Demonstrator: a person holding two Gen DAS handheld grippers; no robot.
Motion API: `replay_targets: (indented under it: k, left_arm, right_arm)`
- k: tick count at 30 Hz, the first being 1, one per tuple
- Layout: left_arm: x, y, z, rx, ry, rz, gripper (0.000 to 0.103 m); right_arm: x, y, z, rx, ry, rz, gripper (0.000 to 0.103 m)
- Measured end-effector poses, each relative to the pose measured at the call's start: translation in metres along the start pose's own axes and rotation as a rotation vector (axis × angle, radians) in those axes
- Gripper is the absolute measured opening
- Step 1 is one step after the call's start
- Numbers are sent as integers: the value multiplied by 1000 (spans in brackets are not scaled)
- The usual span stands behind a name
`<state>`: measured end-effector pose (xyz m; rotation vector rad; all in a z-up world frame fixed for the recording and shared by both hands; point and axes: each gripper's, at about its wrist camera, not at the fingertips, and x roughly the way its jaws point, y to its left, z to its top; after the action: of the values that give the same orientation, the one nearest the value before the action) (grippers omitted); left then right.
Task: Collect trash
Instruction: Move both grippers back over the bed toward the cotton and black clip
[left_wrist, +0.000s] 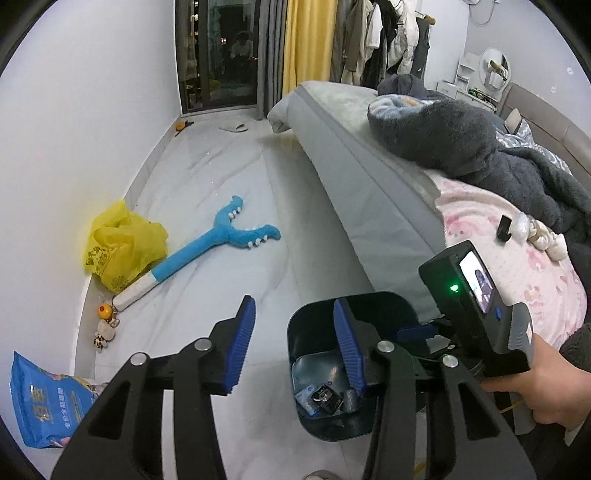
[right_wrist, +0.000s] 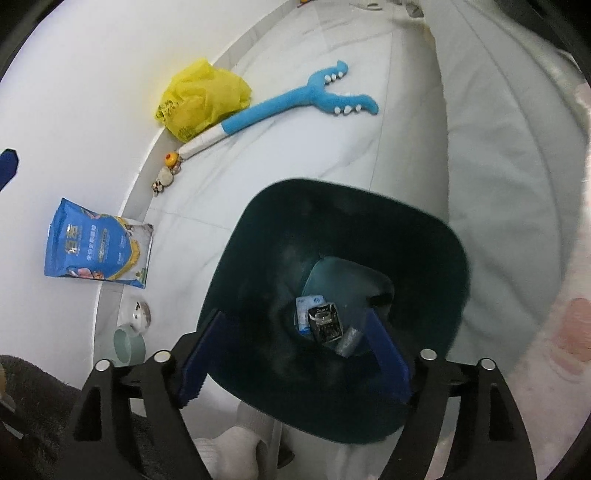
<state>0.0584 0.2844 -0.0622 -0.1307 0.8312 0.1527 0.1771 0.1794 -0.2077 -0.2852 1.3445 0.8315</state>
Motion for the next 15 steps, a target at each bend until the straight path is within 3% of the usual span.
replay_targets:
  k: [7, 15]
  left_arm:
    - [-15, -26, 19, 31, -61, -24, 49]
    - [-29, -65, 42, 77, -120, -73, 62]
  right_arm:
    - [-39, -15, -3, 13, -86, -17, 87]
    - [-93, -37, -14, -2, -209, -60, 89]
